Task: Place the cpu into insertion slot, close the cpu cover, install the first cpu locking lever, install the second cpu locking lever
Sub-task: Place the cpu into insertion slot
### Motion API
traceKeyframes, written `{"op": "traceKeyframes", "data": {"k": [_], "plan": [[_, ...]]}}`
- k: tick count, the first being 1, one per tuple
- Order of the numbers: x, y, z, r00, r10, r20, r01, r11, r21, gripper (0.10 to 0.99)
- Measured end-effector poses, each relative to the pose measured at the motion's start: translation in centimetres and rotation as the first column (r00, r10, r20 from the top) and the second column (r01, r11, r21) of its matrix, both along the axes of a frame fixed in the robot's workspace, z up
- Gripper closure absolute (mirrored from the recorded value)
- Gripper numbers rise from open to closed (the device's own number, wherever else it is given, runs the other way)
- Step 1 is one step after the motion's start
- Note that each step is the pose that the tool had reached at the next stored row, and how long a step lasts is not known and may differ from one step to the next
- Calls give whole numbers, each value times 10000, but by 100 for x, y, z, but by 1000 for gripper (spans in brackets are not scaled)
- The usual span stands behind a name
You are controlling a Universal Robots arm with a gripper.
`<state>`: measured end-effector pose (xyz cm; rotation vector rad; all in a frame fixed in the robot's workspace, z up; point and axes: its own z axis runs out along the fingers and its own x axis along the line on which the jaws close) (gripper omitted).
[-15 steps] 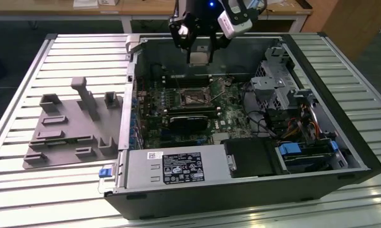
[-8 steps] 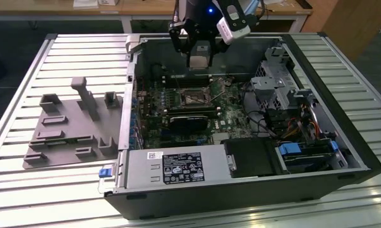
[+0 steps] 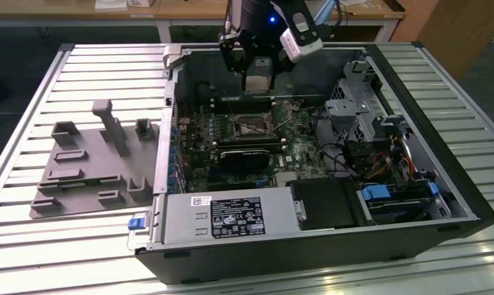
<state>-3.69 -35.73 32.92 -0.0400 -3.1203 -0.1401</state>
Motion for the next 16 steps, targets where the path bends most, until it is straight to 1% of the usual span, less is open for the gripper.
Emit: {"op": "traceKeyframes", "data": {"k": [6, 9, 12, 14, 16], "plan": [[0, 0, -72, 10000, -1, 2, 1, 10000, -4, 549], [0, 0, -107, 9999, -111, 10, 111, 9999, -42, 549], [0, 0, -135, 9985, -550, 23, 550, 9985, -56, 549], [0, 0, -157, 9959, -908, 27, 908, 9959, -56, 549], [0, 0, -181, 9920, -1266, 28, 1266, 9919, -57, 549]]}}
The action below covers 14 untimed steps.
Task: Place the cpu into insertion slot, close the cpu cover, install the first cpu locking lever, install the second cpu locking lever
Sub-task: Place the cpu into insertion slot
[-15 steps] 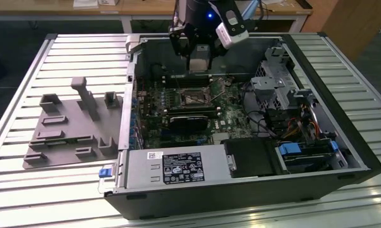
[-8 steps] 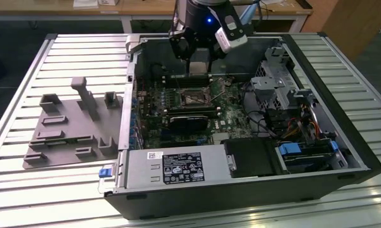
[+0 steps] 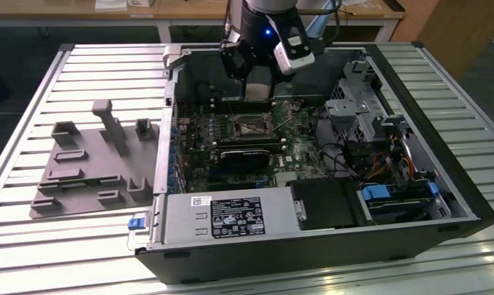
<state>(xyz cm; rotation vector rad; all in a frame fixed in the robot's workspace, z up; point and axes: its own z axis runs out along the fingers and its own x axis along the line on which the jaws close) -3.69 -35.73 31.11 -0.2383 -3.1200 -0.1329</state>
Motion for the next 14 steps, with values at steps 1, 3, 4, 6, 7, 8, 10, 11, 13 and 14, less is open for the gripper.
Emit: {"op": "traceKeyframes", "data": {"k": [1, 3, 4, 6, 7, 8, 10, 11, 13, 14], "plan": [[0, 0, -13, 9998, -181, 1, 181, 9998, 1, 549], [0, 0, -37, 9985, -555, -1, 555, 9985, -1, 549], [0, 0, -49, 9973, -736, 0, 736, 9973, 0, 549], [0, 0, -72, 9940, -1095, 0, 1095, 9940, -1, 549], [0, 0, -84, 9919, -1272, 1, 1272, 9919, 0, 549], [0, 0, -95, 9894, -1451, 0, 1451, 9894, -1, 549], [0, 0, -122, 9833, -1821, 0, 1821, 9833, -1, 549], [0, 0, -135, 9799, -1993, 0, 1993, 9799, 0, 549], [0, 0, -161, 9721, -2344, 0, 2344, 9721, 0, 549], [0, 0, -173, 9678, -2517, 0, 2517, 9678, 0, 549]]}}
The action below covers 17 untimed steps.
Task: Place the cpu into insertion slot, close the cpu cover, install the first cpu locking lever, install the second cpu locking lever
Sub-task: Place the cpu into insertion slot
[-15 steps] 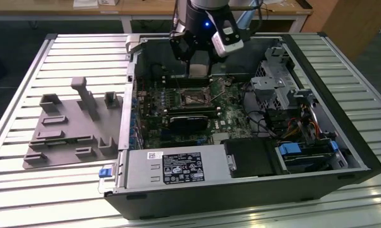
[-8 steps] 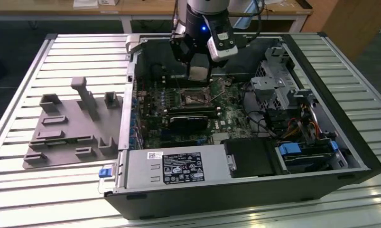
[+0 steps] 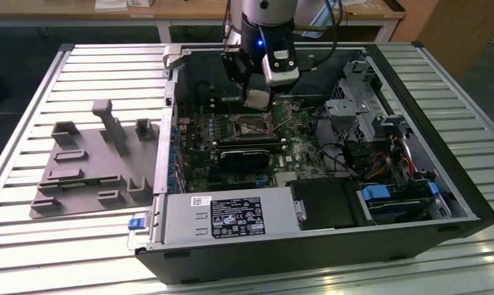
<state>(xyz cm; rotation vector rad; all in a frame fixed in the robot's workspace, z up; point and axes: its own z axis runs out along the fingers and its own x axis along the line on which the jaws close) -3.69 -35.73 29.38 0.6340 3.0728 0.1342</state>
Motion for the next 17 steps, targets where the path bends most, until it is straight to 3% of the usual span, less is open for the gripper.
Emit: {"op": "traceKeyframes", "data": {"k": [5, 9, 13, 17], "plan": [[0, 0, -64, 9958, -915, -1, 915, 9958, 0, 549], [0, 0, -106, 9867, -1628, -1, 1628, 9867, 0, 549], [0, 0, -138, 9720, -2350, 0, 2350, 9720, 0, 549], [0, 0, -153, 9521, -3059, 0, 3059, 9521, 0, 549]]}}
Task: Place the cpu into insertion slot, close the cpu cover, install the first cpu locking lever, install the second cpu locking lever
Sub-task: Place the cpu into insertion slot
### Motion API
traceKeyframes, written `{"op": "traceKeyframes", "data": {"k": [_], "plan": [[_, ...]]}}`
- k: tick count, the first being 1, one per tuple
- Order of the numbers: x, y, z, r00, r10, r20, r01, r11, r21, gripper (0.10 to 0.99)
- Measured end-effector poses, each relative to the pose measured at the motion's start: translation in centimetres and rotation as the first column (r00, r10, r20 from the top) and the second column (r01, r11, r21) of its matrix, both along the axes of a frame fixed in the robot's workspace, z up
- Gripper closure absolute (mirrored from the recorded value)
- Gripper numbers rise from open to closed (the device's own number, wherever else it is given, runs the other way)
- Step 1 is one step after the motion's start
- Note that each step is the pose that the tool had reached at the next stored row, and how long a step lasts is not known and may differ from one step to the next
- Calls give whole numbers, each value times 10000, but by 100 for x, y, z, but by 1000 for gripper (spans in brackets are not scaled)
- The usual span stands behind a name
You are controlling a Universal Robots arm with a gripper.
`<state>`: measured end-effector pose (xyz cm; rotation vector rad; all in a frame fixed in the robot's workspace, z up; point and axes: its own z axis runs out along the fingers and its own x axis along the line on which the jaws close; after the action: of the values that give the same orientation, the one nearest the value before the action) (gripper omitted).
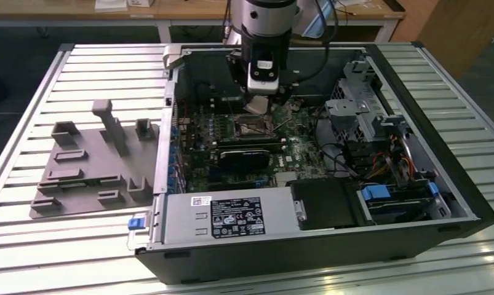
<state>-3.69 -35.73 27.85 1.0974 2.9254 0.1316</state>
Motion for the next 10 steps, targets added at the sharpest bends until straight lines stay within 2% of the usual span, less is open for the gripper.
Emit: {"op": "traceKeyframes", "data": {"k": [5, 10], "plan": [[0, 0, -14, 9960, -898, -1, 898, 9960, -1, 549], [0, 0, -23, 9835, -1809, 0, 1809, 9835, 0, 549]]}}
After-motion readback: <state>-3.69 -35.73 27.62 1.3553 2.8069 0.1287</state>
